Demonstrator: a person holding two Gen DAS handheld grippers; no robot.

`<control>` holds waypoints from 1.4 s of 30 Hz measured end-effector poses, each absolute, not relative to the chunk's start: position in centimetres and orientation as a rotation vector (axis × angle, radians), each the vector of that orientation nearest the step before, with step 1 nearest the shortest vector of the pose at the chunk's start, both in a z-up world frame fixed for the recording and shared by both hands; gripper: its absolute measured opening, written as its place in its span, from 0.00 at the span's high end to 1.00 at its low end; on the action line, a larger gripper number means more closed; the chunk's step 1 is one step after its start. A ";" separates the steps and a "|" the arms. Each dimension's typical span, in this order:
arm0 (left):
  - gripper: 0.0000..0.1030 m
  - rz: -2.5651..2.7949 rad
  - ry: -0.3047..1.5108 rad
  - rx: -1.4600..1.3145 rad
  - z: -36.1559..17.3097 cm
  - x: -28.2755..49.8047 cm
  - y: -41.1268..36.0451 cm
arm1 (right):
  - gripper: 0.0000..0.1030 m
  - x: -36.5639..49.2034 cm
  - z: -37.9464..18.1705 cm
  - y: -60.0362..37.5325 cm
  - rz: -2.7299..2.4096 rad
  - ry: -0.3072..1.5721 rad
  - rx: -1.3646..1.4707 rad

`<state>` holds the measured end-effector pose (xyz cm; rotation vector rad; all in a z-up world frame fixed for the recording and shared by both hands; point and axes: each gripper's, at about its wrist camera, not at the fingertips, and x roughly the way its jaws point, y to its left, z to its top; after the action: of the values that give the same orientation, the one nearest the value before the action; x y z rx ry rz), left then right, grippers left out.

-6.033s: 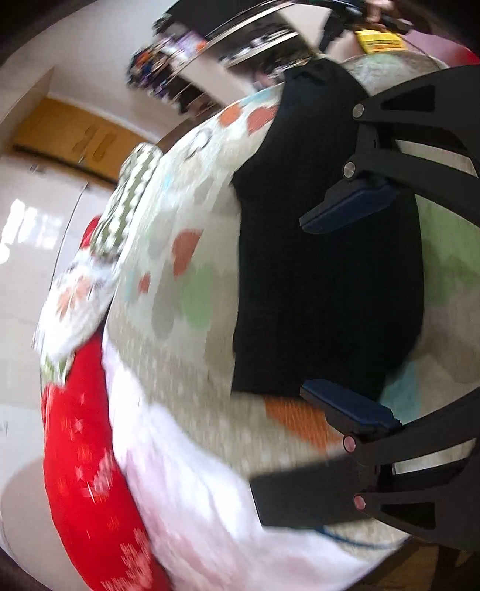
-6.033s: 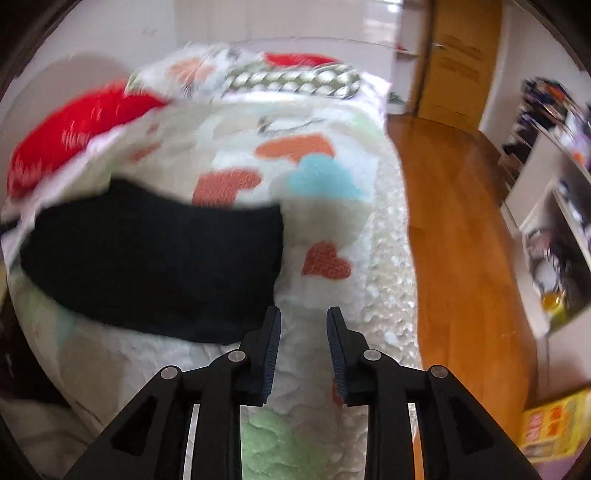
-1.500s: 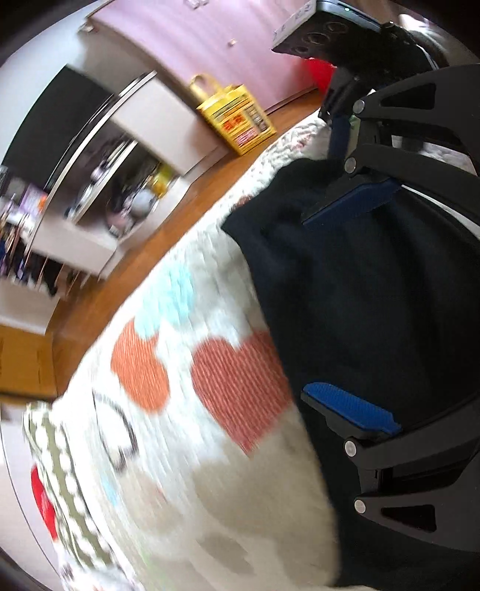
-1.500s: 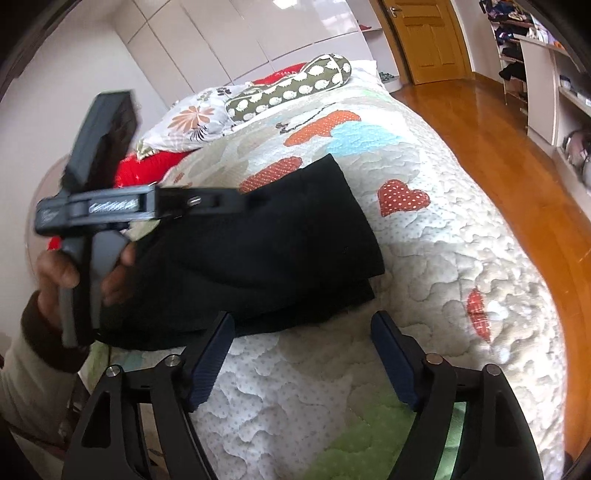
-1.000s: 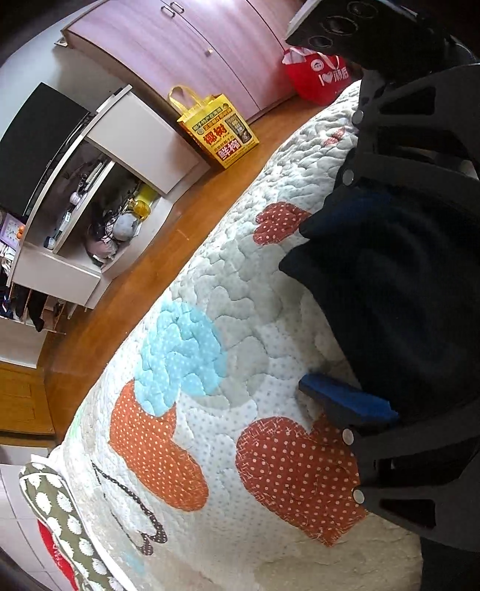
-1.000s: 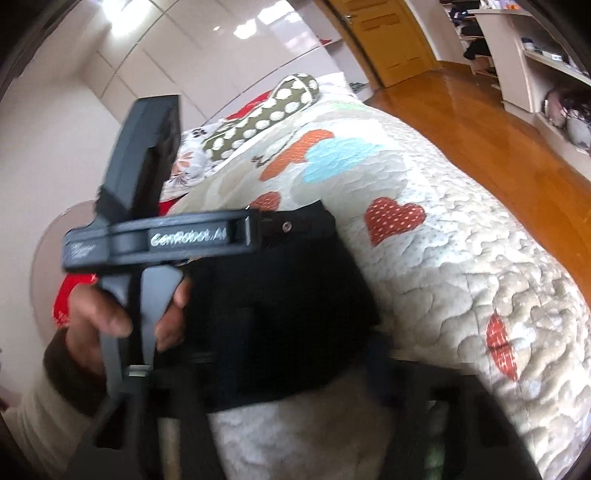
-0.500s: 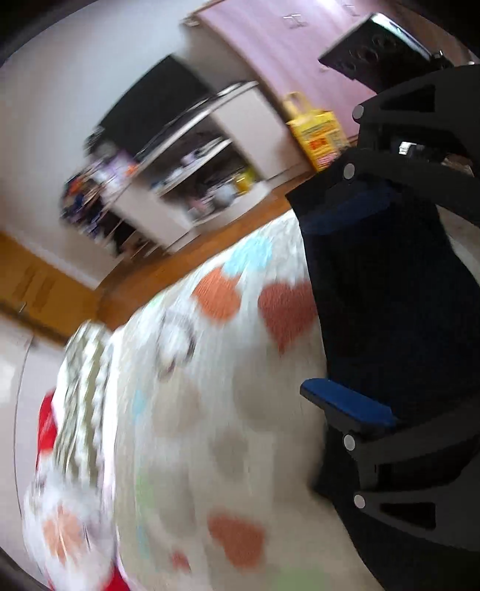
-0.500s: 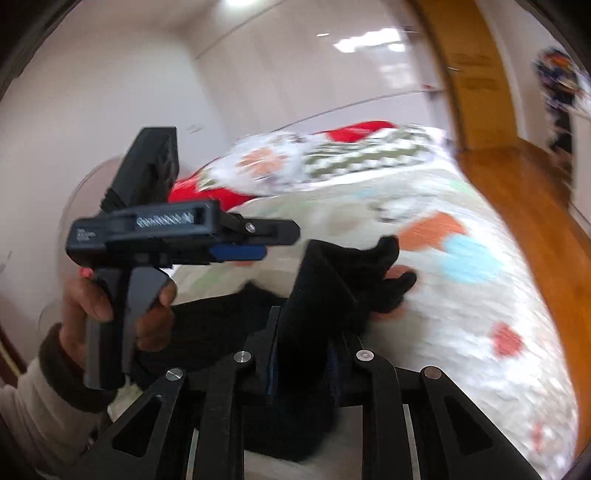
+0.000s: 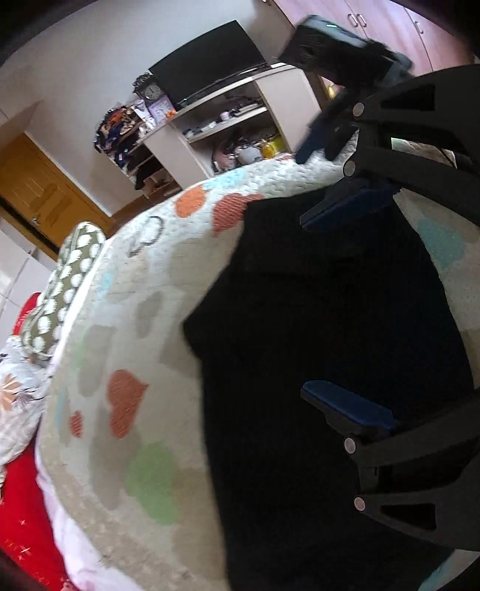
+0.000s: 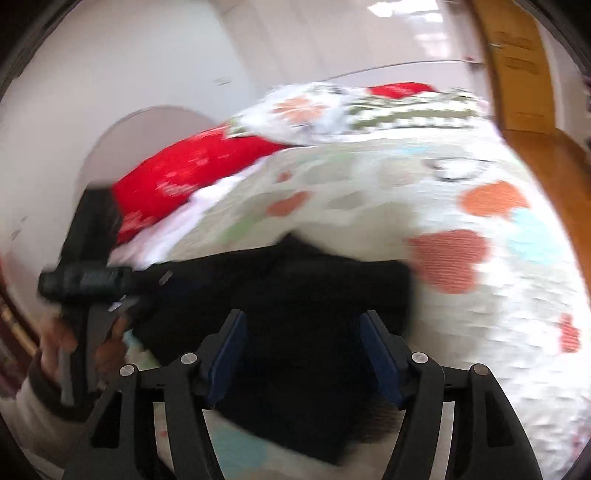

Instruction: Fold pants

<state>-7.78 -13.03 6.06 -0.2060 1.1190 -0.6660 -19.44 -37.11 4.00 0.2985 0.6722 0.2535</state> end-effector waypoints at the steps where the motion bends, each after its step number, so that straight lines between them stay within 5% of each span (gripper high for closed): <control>1: 0.20 -0.669 1.133 -0.204 5.5 -8.0 -13.7 | 0.35 -19.1 3.5 -37.9 0.213 0.688 0.314; 8: 0.23 -0.644 1.117 -0.064 3.8 -9.9 -18.4 | 0.35 -17.8 0.2 -38.7 0.144 0.766 0.320; 9: 0.31 -0.639 1.111 -0.057 3.9 -10.1 -18.6 | 0.35 -17.6 0.0 -38.7 0.146 0.771 0.326; 11: 0.80 -0.624 1.108 -0.031 4.3 -10.5 -18.4 | 0.35 -17.9 0.0 -39.2 0.144 0.760 0.320; 13: 0.93 -0.656 1.122 -0.072 5.1 -10.6 -17.4 | 0.35 -18.6 0.8 -39.5 0.147 0.726 0.303; 25: 0.91 -0.558 1.107 -0.064 4.1 -11.1 -15.7 | 0.42 -14.1 1.3 -36.0 0.227 0.732 0.228; 37: 0.51 -0.504 1.018 -0.088 7.6 -11.0 -13.8 | 0.44 -16.7 1.6 -34.6 0.156 0.784 0.061; 42: 0.51 -0.500 1.005 -0.049 7.5 -9.6 -16.5 | 0.43 -19.6 1.0 -33.1 0.138 0.782 -0.010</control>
<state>-9.58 -16.52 7.54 -0.0488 1.0053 -0.5001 -19.62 -33.15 0.99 -0.0104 0.7820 0.1383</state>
